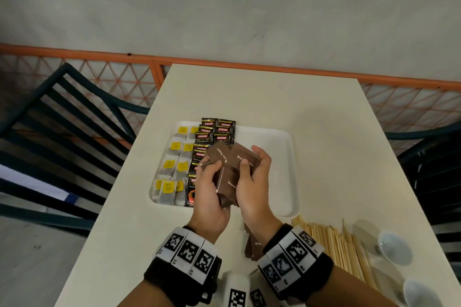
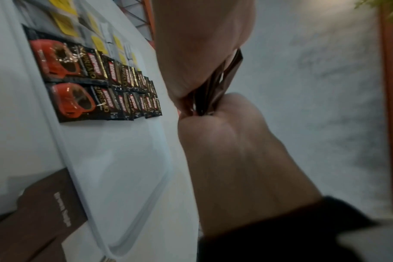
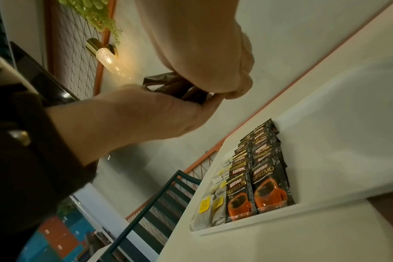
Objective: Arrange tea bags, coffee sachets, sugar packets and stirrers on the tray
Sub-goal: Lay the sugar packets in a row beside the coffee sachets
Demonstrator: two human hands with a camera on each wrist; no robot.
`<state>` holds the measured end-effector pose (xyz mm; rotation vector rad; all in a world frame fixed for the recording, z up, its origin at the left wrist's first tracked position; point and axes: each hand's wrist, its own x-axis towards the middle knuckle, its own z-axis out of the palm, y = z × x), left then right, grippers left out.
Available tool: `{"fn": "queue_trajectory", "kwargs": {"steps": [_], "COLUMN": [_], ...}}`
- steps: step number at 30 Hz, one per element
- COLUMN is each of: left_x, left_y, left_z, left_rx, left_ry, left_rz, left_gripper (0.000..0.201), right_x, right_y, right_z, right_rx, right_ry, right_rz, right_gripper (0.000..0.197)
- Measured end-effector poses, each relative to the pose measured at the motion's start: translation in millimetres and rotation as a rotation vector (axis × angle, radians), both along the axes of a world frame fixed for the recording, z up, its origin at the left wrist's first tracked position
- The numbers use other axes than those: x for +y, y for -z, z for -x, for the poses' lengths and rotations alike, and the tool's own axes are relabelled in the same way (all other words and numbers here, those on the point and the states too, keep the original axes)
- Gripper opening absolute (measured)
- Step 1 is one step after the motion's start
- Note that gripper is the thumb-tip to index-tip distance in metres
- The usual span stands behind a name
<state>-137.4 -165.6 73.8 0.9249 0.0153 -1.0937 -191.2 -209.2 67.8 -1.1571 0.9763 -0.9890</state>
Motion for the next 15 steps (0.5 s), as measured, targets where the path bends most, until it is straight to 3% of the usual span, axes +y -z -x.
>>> {"fn": "queue_trajectory", "kwargs": {"steps": [3, 9, 12, 13, 15], "left_x": [-6.7, -14.5, -17.0, -17.5, -17.4], "left_y": [-2.7, -8.4, -7.9, -8.1, -7.2], "left_z": [-2.9, -8.9, -7.0, -5.7, -3.2], "left_rx": [-0.068, -0.067, -0.088, -0.092, -0.124], "left_ry": [-0.059, -0.101, -0.085, -0.072, -0.035], "left_rz": [0.025, 0.120, 0.128, 0.115, 0.093], "left_gripper": [0.033, 0.053, 0.039, 0.042, 0.068], "right_x": [-5.4, -13.6, -17.7, -19.3, -22.4], "right_y": [-2.4, -6.8, -3.5, -2.2, -0.3], "right_z": [-6.4, -14.5, -17.7, -18.7, -20.2], "right_rx": [-0.004, -0.007, 0.038, 0.055, 0.097], "right_ry": [0.020, 0.043, 0.063, 0.066, 0.076], "right_rz": [0.091, 0.158, 0.172, 0.171, 0.173], "right_gripper": [0.031, 0.036, 0.038, 0.038, 0.038]}}
